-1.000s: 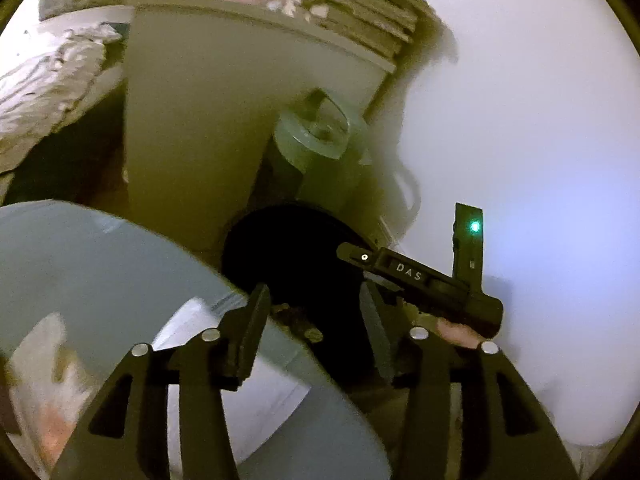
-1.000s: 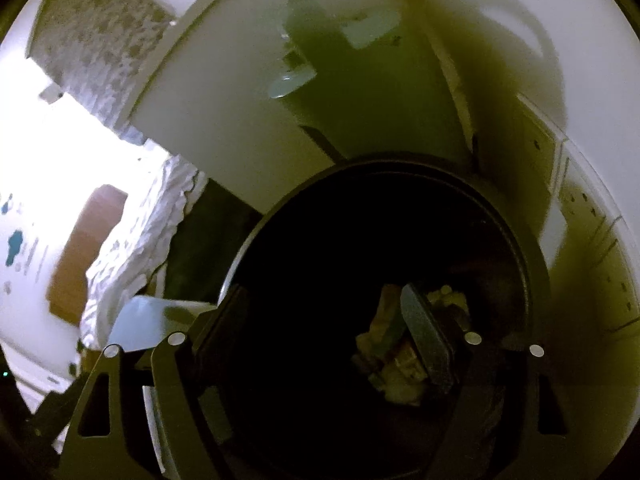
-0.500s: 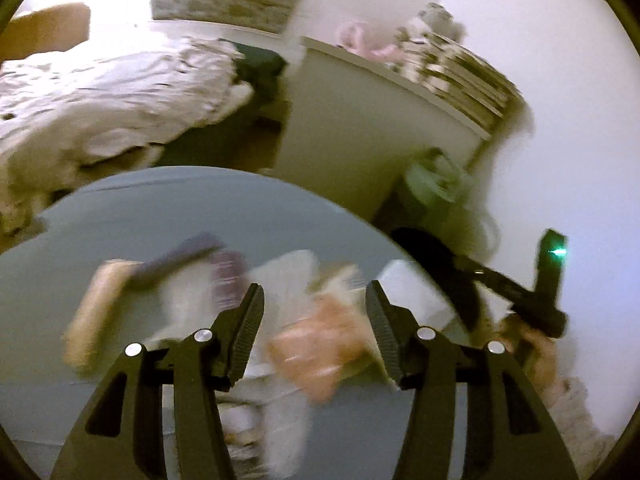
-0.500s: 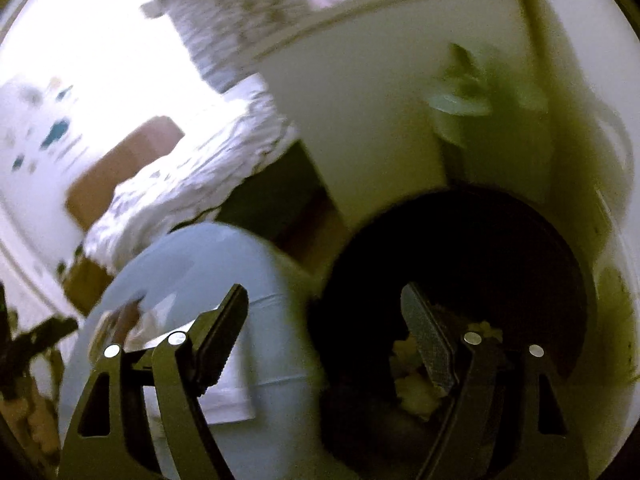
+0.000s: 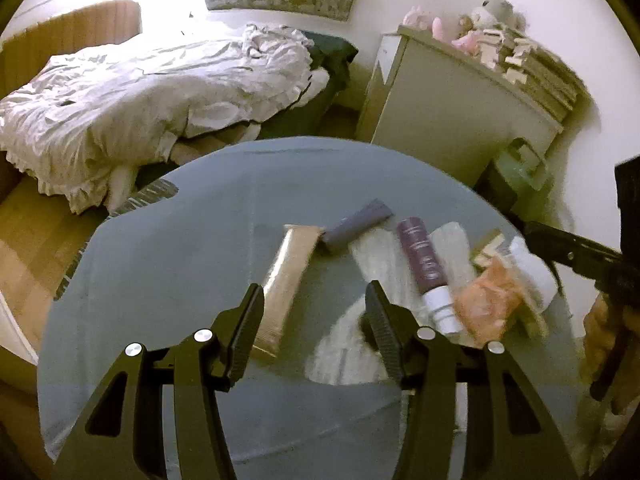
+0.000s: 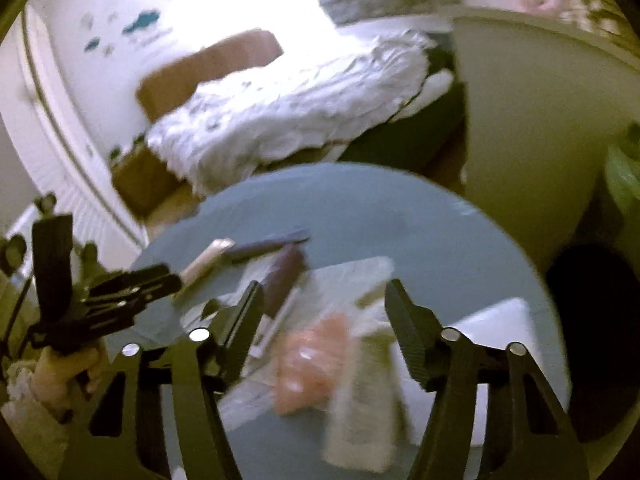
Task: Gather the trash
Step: 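Grasp the tan tube with the left tool while the right tool grasps the dark red bottle, then carry the tan tube and red bottle over the bin and open both tools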
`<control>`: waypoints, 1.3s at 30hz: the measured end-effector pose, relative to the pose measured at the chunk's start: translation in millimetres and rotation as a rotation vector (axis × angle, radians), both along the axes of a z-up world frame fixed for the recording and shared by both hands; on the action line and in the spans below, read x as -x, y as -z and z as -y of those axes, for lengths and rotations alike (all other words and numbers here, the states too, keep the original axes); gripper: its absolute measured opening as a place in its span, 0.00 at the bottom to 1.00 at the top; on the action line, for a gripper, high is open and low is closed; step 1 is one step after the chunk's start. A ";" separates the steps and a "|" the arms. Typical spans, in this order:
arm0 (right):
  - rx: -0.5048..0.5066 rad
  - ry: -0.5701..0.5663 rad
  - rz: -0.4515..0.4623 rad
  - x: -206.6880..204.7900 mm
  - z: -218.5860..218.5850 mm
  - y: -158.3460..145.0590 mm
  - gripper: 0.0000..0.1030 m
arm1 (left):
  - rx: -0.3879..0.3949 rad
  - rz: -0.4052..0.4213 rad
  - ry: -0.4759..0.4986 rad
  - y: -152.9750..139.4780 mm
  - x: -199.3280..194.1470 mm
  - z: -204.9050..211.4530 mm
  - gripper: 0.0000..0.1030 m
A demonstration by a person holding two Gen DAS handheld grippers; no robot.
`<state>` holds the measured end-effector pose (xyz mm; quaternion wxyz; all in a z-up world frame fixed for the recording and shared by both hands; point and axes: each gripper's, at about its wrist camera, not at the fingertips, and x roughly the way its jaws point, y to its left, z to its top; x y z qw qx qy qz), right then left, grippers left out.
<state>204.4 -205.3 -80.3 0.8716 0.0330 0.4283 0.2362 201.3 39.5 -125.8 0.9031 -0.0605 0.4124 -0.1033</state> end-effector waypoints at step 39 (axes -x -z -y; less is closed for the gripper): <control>-0.197 0.241 0.126 0.2 116.4 -24.3 0.31 | 0.123 0.142 0.251 -66.0 -14.1 99.0 0.16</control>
